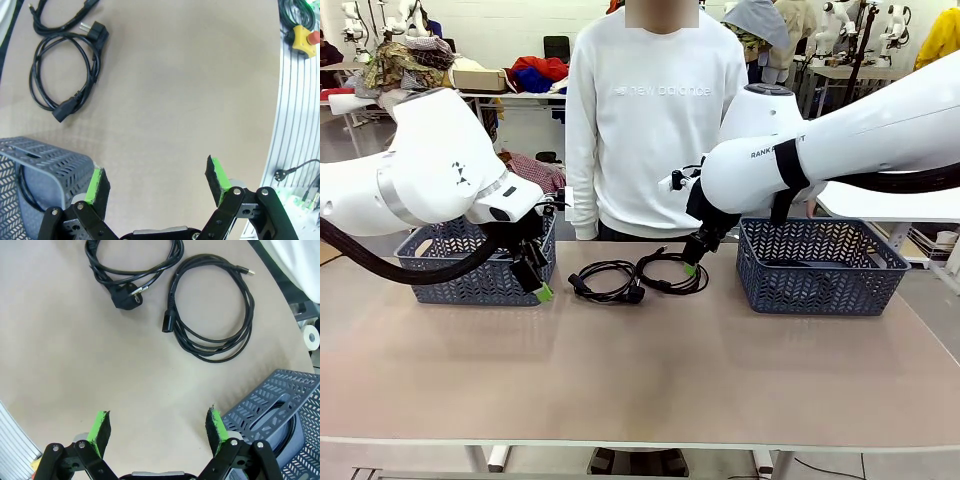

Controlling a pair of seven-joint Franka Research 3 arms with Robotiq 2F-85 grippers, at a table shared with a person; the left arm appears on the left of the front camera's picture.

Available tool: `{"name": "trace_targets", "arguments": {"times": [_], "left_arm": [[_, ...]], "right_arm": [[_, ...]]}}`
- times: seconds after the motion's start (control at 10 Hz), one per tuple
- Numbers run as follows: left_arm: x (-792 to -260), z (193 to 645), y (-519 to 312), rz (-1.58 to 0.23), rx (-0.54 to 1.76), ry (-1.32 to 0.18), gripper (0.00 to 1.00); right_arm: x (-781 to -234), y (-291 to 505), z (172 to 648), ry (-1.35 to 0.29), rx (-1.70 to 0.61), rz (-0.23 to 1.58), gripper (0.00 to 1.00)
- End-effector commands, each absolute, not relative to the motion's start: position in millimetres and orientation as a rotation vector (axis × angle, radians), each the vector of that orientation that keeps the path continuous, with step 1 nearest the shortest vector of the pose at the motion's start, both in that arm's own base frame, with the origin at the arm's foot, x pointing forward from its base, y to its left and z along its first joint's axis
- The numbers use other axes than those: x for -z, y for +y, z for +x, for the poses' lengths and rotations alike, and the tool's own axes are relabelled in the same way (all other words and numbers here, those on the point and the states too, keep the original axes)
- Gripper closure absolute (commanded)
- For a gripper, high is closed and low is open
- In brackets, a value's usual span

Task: Organize the cables according to human instructions.
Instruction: Pick up a bundle of cables and place it in the basket indicated by the human.

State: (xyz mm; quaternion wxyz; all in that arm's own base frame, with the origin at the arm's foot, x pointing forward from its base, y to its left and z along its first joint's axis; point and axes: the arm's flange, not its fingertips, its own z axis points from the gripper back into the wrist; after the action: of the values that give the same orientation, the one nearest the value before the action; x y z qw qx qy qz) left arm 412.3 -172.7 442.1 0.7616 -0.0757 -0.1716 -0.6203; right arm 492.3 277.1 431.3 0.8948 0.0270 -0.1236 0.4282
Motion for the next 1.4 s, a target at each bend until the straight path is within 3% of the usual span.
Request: {"name": "trace_targets", "arguments": {"times": [0.0,1.3], "left_arm": [[-443.3,413.1,-170.0,-0.164,1.351,-0.370,0.00],[-443.3,413.1,-170.0,-0.164,1.351,-0.370,0.00]], "right_arm": [[-428.2,284.4,500.6,-0.247,-0.876,0.048,0.00],[-349.7,360.4,613.5,-0.256,-0.705,-0.047,0.00]]}}
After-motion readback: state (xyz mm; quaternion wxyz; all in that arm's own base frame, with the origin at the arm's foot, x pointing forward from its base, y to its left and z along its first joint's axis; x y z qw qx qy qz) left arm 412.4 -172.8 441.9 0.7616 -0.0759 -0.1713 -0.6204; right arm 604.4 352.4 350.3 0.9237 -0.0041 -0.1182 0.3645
